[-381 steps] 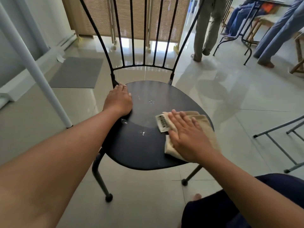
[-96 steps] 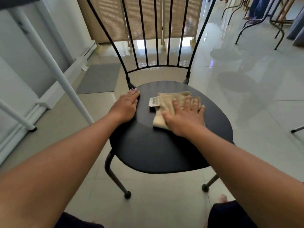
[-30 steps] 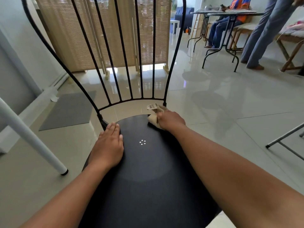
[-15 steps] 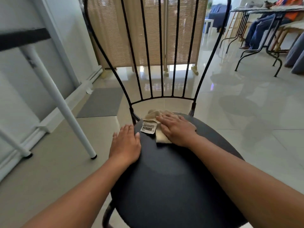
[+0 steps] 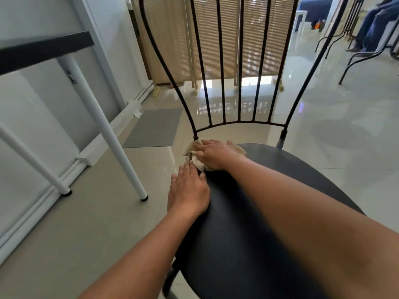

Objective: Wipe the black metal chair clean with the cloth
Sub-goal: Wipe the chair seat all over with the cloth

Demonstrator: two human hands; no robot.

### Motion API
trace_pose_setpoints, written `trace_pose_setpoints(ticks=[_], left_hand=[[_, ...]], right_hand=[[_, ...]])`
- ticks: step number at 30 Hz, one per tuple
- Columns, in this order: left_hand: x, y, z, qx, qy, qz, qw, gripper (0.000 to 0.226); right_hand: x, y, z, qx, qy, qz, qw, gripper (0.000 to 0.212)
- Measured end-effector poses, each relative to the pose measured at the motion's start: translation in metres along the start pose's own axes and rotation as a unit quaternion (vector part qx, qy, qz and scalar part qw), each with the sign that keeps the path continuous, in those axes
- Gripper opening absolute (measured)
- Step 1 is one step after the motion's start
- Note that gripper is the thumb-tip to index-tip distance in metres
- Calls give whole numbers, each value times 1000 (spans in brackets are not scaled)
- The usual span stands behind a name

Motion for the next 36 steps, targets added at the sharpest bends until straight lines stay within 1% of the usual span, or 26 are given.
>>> trace_pose_setpoints(ticks=[3, 9, 18, 23, 26, 31, 36], left_hand=[[-1, -1, -1, -2, 2, 5, 1000, 60], [0, -1, 0, -4, -3, -8, 1000, 59], [0, -2, 1, -11, 0, -5, 1000, 59], [0, -1, 0, -12, 3, -8, 1000, 59], [1, 0, 2, -13, 3, -12, 1000, 57], [3, 4, 3, -4, 7, -13, 1000, 55], [2, 2, 2, -12, 8, -8, 1000, 57]], right_hand=[[2, 3, 0, 20, -4, -27, 999, 51], [12, 8, 6, 63, 48, -67, 995, 47], [8, 4, -4, 32, 14, -57, 998, 47], [11, 9, -5, 41, 23, -70, 996, 46], [21, 9, 7, 57, 37, -70, 995, 45], [37, 7, 35, 113, 50, -51, 991, 46], [49, 9, 77, 103, 42, -9, 994, 50]])
Point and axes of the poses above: each hand's wrist, its own z-axis away from the middle knuckle, its own y-axis out of the back of the hand, x = y × z, the point moved 8 cm from there along -z, towards the middle knuckle, and after that the axes turned 8 degrees about -z, right-handed, at the moved point
